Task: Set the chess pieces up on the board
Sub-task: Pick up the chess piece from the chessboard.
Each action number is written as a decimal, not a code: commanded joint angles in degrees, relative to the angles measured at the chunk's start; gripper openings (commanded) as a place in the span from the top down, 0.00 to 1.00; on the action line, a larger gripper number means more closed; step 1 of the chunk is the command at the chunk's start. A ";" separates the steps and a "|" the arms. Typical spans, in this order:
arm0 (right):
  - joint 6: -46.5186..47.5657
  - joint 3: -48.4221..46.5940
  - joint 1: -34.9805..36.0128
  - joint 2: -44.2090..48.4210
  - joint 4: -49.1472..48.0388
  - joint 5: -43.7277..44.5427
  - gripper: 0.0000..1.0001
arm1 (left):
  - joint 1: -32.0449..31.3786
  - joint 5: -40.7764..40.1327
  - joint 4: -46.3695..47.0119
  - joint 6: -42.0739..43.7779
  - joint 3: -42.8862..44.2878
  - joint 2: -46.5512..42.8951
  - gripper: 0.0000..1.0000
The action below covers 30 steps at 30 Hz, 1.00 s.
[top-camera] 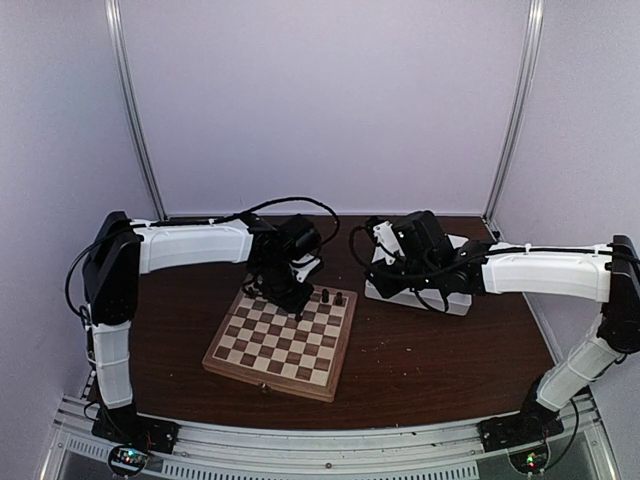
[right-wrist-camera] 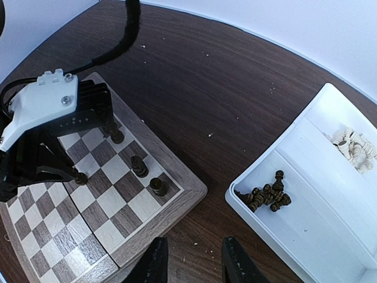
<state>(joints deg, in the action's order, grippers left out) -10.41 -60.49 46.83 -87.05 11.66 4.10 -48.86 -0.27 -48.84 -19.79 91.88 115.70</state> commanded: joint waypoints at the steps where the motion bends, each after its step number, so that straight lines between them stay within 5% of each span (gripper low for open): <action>1: 0.57 0.88 -0.51 0.91 -0.85 1.25 0.67 | -0.35 -0.67 -1.04 0.57 2.55 0.99 0.97; 30: 1.72 4.42 -1.56 6.33 -2.33 4.77 0.68 | -0.27 -5.42 -6.58 5.26 21.27 10.97 0.98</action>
<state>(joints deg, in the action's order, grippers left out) -9.32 -57.06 45.71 -82.98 10.81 6.31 -48.86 -4.73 -54.76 -15.79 110.67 125.27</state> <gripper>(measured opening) 0.326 0.098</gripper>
